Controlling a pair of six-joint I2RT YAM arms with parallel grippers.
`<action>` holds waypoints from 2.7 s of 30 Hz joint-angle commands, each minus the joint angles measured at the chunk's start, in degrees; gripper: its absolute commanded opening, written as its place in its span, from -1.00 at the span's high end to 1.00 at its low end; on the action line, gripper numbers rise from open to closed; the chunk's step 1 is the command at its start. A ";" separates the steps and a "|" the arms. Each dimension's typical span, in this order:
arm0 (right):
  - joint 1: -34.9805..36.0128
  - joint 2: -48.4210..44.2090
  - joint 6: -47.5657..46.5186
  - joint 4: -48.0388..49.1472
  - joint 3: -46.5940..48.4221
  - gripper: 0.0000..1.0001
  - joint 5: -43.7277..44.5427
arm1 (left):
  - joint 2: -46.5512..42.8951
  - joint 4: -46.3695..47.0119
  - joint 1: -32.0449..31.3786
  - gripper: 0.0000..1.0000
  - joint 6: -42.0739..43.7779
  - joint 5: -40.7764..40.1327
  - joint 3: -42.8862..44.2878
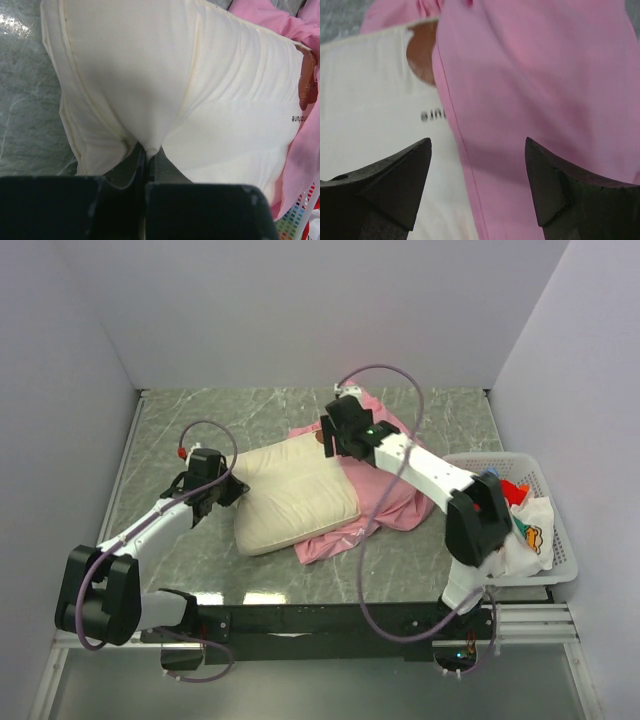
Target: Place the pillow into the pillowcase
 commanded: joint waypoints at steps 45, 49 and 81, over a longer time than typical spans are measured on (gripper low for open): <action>11.18 13.27 -4.61 -1.90 24.10 0.96 -1.83 | -19.05 0.30 -10.79 0.98 -1.78 -15.39 0.20; 8.01 16.60 -3.55 -5.30 26.97 0.25 0.52 | -17.82 1.61 -9.74 0.98 -3.62 -13.47 -4.63; 5.28 -29.63 30.64 36.41 -57.57 -0.68 -1.40 | -21.77 -7.55 -20.98 -0.75 -12.07 -19.52 -14.47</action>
